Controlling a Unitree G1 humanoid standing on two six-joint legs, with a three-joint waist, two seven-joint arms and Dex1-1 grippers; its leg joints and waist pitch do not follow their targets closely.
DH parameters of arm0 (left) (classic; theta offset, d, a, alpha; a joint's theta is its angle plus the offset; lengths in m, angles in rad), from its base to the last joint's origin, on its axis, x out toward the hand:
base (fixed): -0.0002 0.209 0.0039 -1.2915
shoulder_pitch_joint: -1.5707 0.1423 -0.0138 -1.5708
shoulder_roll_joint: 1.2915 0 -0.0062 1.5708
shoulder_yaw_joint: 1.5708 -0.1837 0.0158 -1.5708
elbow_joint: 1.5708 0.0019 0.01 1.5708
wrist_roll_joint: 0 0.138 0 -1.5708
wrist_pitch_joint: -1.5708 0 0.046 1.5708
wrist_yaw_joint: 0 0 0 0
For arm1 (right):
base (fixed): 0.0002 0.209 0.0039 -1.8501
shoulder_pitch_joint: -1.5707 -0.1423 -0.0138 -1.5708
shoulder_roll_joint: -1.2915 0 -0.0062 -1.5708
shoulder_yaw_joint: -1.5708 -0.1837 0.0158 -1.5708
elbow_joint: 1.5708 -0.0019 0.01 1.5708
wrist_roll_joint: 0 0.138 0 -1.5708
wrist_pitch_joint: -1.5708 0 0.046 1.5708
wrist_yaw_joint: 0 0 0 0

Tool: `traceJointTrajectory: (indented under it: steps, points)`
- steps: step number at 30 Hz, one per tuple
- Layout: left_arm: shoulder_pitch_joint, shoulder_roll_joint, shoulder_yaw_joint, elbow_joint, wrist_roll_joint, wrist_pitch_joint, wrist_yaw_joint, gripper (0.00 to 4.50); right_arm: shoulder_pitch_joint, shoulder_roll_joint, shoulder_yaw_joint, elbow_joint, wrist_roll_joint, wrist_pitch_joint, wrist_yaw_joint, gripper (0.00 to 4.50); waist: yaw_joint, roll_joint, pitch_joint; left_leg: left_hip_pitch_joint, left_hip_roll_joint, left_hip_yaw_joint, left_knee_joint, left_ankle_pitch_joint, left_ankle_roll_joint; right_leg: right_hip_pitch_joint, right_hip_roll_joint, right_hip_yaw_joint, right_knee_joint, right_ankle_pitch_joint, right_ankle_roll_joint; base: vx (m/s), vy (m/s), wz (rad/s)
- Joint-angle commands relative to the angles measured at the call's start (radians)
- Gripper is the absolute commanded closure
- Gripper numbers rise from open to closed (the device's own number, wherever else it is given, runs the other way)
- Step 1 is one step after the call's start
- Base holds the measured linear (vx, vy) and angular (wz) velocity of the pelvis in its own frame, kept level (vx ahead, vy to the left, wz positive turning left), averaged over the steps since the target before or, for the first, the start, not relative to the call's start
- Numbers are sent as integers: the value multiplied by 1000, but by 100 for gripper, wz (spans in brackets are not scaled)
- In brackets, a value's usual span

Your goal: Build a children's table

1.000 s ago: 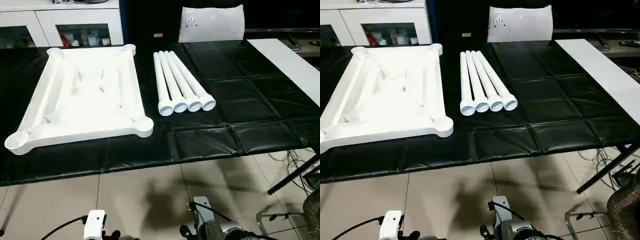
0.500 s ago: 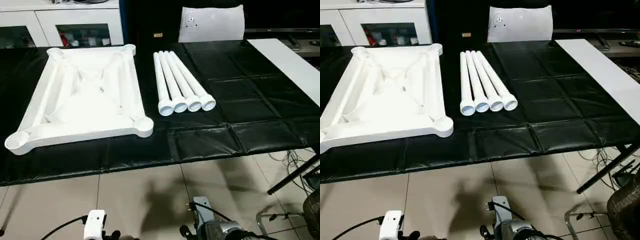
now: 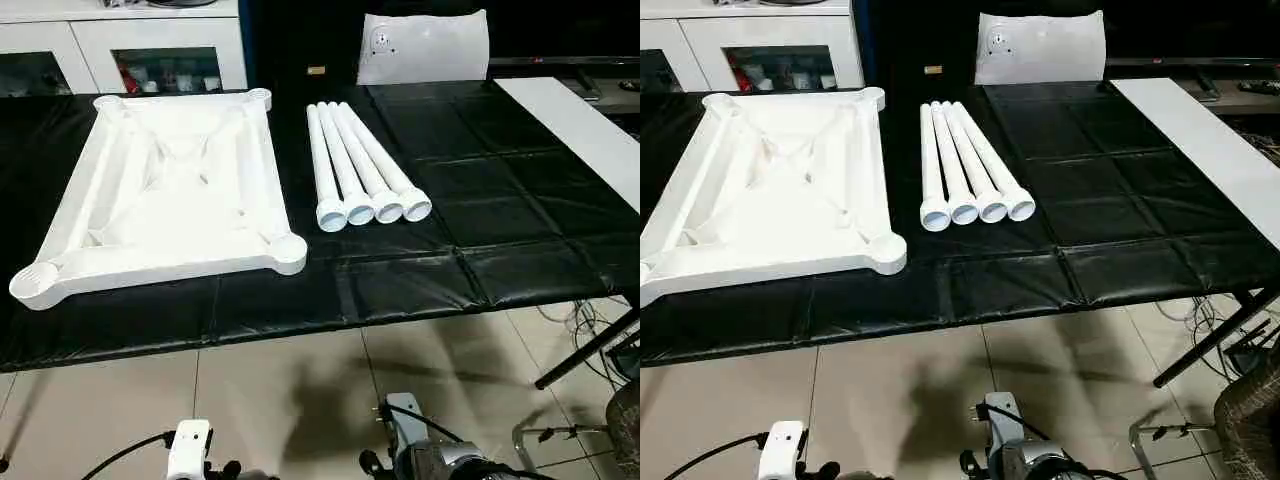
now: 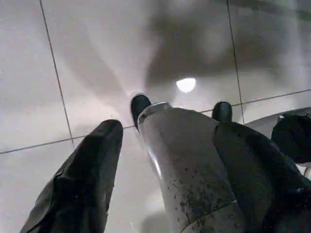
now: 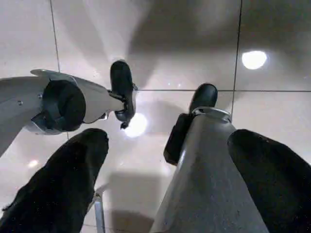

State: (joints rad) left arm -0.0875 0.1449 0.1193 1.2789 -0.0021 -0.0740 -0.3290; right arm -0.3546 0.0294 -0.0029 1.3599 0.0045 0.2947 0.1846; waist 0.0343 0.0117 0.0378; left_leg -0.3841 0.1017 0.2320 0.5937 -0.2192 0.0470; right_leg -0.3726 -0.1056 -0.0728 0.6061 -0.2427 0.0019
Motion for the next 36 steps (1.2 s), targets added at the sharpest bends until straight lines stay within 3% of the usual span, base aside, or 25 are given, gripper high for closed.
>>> traceJointTrajectory:
  steps: [1, 10, 11, 12, 13, 14, 15, 16, 18, 19, 21, 22, 27, 29, 30, 32, 33, 34, 36]
  points:
    - [56, -18, -31, 57, 34, 30, -11, 115, -6, -1, -5, -1, -3, -1, 5, 0, 9, 1, -22, 29, 173, -101, -113, -437, -112, 0, -131, 89, -88, -157, -243, 0, 0, 0]
    - [56, -18, -31, 57, 34, 30, -11, 115, -6, -1, -5, -1, -3, -1, 5, 0, 8, 1, -23, 29, 173, -100, -113, -432, -113, 0, -130, 89, -86, -142, -245, 0, 0, 0]
    - [-45, -35, -19, 56, 27, 125, 92, 115, 61, -26, -34, -8, 9, -74, -18, 0, 8, 1, -23, 29, 173, -100, -113, -429, -112, 1, -129, 88, -85, -138, -245, 0, 0, 0]
    - [-187, -59, -2, 55, 19, 257, 236, 115, 155, -62, -74, -17, 25, -175, -51, 0, -11, -34, -25, 34, 178, -78, -116, -443, -130, -4, -114, 88, -81, -133, -239, -11, -4, 18]
    - [-201, -67, -2, 57, 19, 257, 236, 115, 157, -47, -75, -16, 24, -202, -65, 0, 31, -16, -19, 82, 170, -68, -105, -463, -145, -35, -109, 89, -100, -157, -225, -11, -4, 18]
    - [-202, -68, -1, 57, 18, 257, 237, 115, 157, -45, -77, -15, 25, -205, -66, 0, 31, -18, -16, 63, 168, -77, -106, -440, -133, -19, -124, 95, -100, -156, -227, 0, 0, 0]
    - [-211, -73, -1, 57, 18, 252, 241, 115, 158, -34, -90, -15, 37, -217, -69, 0, 29, -26, -19, 9, 173, -97, -114, -364, -98, 24, -143, 93, -85, -151, -214, 16, 24, -22]
    - [-212, -73, -1, 57, 19, 251, 242, 115, 158, -32, -92, -14, 39, -217, -70, 0, 25, -23, -27, 10, 176, -97, -118, -295, -80, 21, -126, 80, -76, -84, -204, 16, 24, -22]
    - [-225, -81, -5, 56, 24, 234, 249, 115, 154, -22, -79, -11, 25, -220, -89, 0, 3, -19, -28, 26, 172, -89, -116, -307, -82, 6, -111, 76, -74, -19, -237, 0, 0, 0]
    - [-230, -84, -8, 56, 27, 230, 251, 115, 152, -18, -74, -10, 19, -222, -98, 0, -5, -24, -29, 24, 170, -88, -113, -324, -81, 10, -114, 77, -74, -3, -255, 0, 0, 0]
    - [-242, -90, -11, 55, 31, 213, 252, 115, 149, -8, -61, -11, 4, -253, -119, 0, -5, -31, -30, 26, 168, -86, -104, -342, -68, 9, -124, 82, -80, -16, -269, 0, 0, 0]
    - [-260, -95, -7, 57, 29, 211, 271, 115, 150, -1, -72, -15, 0, -302, -138, 0, -1, -27, -29, 26, 169, -88, -101, -345, -59, 9, -130, 86, -83, -28, -272, 0, 0, 0]
    - [-295, -102, -35, 49, 63, 155, 312, 115, 156, -78, -92, -22, -9, -430, -105, 0, 12, -24, -26, 31, 174, -84, -105, -322, -43, 10, -118, 79, -82, -14, -266, 0, 0, 0]
    - [-192, -8, -51, 19, 82, 50, 245, 115, 151, -94, -81, -29, -18, -477, -74, 0, 16, -22, -26, 29, 173, -85, -108, -300, -38, 15, -116, 74, -77, 7, -255, 0, 0, 0]
    - [-161, 23, -57, 7, 85, 22, 200, 115, 147, -100, -86, -34, -9, -485, -39, 0, 7, -23, -30, 15, 170, -88, -105, -280, -21, 24, -121, 75, -70, 35, -252, 0, 0, 0]
    - [-139, 48, -61, -3, 86, 3, 156, 115, 143, -106, -92, -40, 1, -494, -7, 0, -4, -22, -34, 21, 171, -86, -102, -278, 0, 21, -115, 74, -68, 58, -261, 0, 0, 0]
    - [-132, 55, -57, -18, 70, 20, 84, 115, 139, -111, -108, -52, 23, -498, 28, 0, -3, -17, -35, 28, 171, -83, -101, -271, 2, 17, -111, 74, -65, 78, -268, 0, 0, 0]
    - [-109, 60, -59, -51, 48, 39, -37, 115, 139, -119, -117, -72, 41, -508, 101, 0, 0, -20, -32, 29, 173, -76, -100, -246, 17, 17, -109, 75, -61, 115, -295, 0, 0, 0]
    - [-60, 68, -89, -109, 55, 3, -113, 115, 153, -126, -93, -100, 27, -540, 137, 0, 9, -18, -26, 32, 178, -73, -99, -261, 18, 14, -115, 77, -66, 88, -311, 0, 0, 0]
